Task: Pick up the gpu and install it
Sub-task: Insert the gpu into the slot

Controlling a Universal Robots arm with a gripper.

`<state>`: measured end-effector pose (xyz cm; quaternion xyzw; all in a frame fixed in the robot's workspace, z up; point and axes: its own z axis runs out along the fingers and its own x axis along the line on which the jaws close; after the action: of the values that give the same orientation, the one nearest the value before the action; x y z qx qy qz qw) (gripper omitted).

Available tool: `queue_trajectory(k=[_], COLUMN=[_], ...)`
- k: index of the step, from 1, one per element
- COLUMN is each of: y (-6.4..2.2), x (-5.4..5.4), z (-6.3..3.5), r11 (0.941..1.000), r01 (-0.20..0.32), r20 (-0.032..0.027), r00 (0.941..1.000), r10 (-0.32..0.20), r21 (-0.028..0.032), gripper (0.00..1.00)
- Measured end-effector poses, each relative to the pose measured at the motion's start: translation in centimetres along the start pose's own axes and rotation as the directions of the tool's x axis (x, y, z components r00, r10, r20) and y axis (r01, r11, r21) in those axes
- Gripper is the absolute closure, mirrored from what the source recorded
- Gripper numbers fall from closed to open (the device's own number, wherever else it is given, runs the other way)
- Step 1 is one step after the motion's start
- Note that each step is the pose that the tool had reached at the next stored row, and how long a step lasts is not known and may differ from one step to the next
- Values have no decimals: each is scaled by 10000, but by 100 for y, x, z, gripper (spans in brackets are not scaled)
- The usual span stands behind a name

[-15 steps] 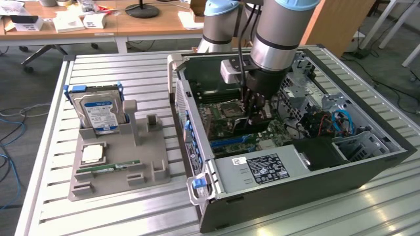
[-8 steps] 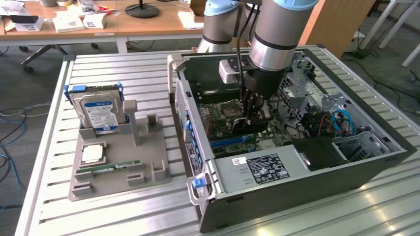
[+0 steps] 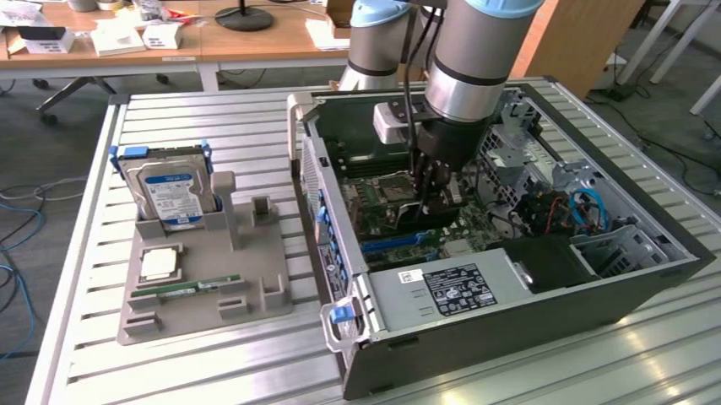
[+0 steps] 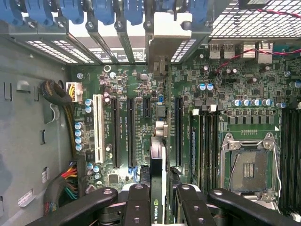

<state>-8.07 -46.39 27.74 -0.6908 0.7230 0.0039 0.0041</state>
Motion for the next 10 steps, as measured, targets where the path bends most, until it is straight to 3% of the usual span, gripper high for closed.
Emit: queue_trajectory(k=[10], y=[6], x=[-13], z=[0], r11=[10000], r01=[2], r20=[-1], r00=[10000], r10=[-2], r21=[0], gripper=[74])
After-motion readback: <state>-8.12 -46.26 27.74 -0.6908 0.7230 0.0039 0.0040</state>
